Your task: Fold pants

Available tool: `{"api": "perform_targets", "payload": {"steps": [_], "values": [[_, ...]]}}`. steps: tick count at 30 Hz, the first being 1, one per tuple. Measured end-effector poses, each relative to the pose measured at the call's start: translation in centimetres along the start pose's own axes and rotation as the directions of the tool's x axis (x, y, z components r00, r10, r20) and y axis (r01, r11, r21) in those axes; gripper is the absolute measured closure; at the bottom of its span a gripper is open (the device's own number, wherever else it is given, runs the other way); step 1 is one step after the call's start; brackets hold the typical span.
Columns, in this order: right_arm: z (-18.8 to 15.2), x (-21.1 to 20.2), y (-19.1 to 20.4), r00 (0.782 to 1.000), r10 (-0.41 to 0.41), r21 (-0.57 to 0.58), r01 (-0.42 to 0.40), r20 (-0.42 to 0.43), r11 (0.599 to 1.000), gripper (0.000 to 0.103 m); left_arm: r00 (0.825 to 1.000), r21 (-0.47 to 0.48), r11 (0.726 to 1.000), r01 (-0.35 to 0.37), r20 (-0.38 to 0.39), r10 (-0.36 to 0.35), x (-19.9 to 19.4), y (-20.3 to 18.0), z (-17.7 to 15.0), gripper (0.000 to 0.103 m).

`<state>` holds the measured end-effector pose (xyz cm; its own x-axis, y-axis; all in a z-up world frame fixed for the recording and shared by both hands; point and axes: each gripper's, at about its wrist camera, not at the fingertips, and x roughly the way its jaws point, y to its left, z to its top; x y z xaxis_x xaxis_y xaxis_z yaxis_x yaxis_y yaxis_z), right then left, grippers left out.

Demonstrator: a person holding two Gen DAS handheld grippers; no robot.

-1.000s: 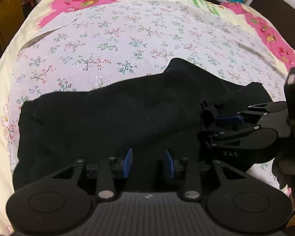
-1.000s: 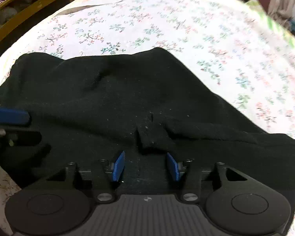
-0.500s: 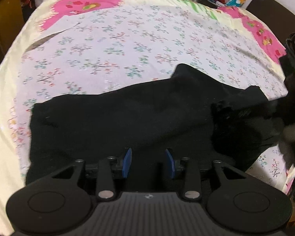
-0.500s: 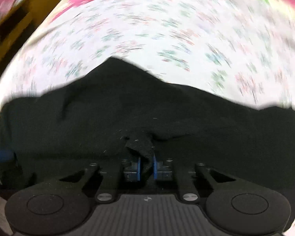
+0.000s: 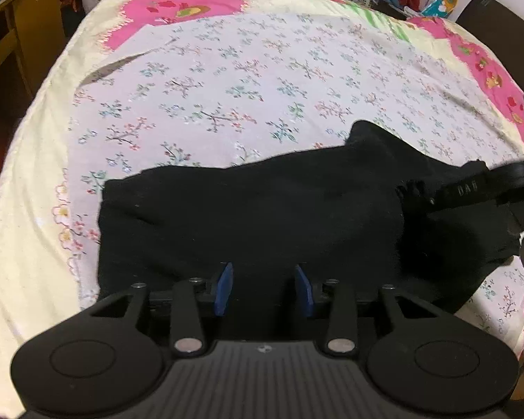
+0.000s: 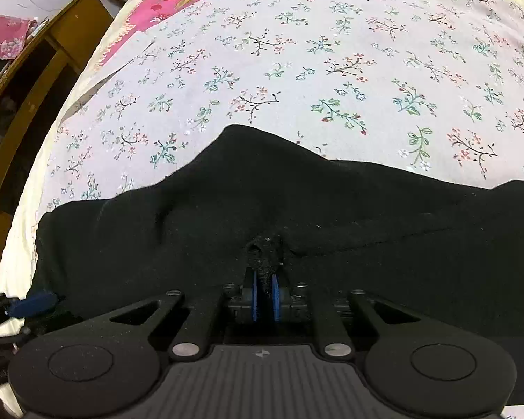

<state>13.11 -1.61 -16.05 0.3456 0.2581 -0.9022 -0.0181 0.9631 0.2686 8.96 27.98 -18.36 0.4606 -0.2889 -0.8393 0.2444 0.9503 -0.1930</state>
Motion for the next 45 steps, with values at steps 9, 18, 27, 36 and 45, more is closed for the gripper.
{"api": "perform_targets", "payload": {"steps": [9, 18, 27, 36, 45], "values": [[-0.7, -0.1, 4.3, 1.0, -0.021, -0.219, 0.02, -0.005, 0.976, 0.068, 0.998, -0.014, 0.998, -0.065, 0.009, 0.065, -1.0, 1.6, -0.7, 0.047], [-1.5, 0.9, 4.7, 0.998, 0.002, -0.214, -0.014, -0.056, 0.977, 0.06, 0.984, -0.147, 0.973, -0.177, -0.003, 0.178, -2.0, 6.4, -1.3, 0.044], [-1.6, 2.0, 5.9, 0.997, -0.005, -0.263, -0.014, -0.072, 0.965, 0.053, 0.993, -0.128, 0.985, -0.119, 0.012, 0.122, 1.7, 9.6, 1.9, 0.041], [-1.8, 2.7, 6.2, 0.996, -0.006, -0.276, -0.019, -0.089, 0.961, 0.053, 1.0, 0.077, 0.997, -0.01, 0.013, 0.009, 5.5, 10.1, 5.5, 0.026], [-1.7, 2.7, 6.2, 0.996, -0.006, -0.266, -0.018, -0.087, 0.964, 0.053, 0.991, 0.089, 0.991, 0.104, -0.093, -0.095, 7.7, 10.6, 6.3, 0.025]]}}
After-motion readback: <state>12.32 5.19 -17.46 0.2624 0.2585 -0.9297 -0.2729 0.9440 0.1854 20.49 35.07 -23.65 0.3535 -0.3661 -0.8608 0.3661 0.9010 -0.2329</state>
